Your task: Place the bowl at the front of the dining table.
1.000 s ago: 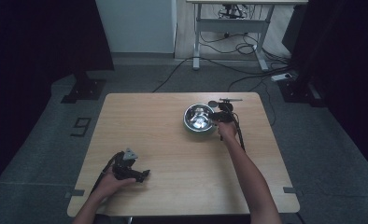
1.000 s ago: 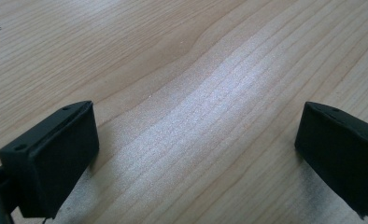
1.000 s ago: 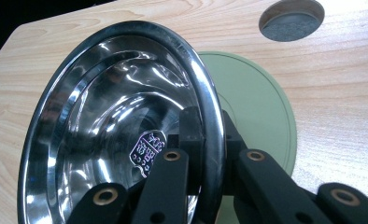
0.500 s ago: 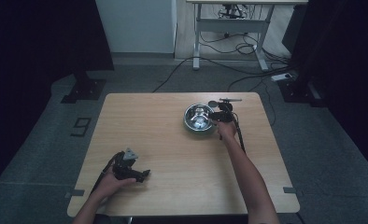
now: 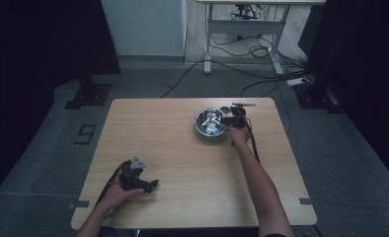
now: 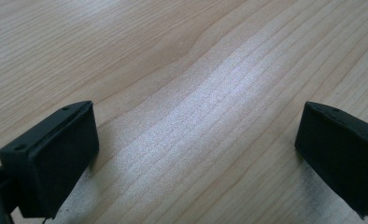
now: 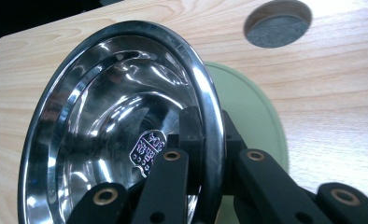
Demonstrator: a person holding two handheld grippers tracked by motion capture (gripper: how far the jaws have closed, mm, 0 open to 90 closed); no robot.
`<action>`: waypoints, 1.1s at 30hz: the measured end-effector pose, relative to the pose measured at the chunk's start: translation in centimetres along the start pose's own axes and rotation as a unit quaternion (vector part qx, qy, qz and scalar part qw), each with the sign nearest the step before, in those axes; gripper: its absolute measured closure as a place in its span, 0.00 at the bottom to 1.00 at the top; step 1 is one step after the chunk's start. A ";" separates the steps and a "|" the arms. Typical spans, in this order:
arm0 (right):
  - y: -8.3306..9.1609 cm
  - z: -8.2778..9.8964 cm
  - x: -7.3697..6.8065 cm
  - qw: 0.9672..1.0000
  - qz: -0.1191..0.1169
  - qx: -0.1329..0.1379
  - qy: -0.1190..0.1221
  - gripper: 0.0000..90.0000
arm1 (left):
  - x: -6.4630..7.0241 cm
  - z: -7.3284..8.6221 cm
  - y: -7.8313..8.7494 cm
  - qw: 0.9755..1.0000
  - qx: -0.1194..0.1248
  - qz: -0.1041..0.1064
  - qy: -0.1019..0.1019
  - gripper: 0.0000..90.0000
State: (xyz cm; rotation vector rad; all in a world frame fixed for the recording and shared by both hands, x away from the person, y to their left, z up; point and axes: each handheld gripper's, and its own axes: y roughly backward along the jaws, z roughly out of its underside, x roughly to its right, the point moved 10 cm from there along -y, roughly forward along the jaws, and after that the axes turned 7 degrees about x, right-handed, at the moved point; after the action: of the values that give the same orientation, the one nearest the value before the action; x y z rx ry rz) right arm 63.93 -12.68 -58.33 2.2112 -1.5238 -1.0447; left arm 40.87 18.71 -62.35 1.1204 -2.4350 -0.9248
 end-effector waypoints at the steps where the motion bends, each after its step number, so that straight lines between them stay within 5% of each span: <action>1: -0.1 0.0 0.3 1.000 0.004 0.001 -0.003 0.95 | 0.0 0.0 0.0 1.000 0.000 0.000 0.000 0.00; 16: -0.8 0.4 0.8 1.000 0.006 -0.003 -0.015 0.95 | 0.0 0.0 0.0 1.000 0.000 0.000 0.000 0.00; 33: -1.3 0.9 1.0 1.000 0.004 -0.008 0.002 0.88 | 0.0 0.0 0.0 1.000 0.000 0.000 0.000 0.00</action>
State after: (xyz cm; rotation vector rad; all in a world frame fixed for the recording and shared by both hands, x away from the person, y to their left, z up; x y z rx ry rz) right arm 64.40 -12.87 -60.13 2.1934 -1.5161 -1.0446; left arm 40.86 18.72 -62.35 1.1206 -2.4350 -0.9252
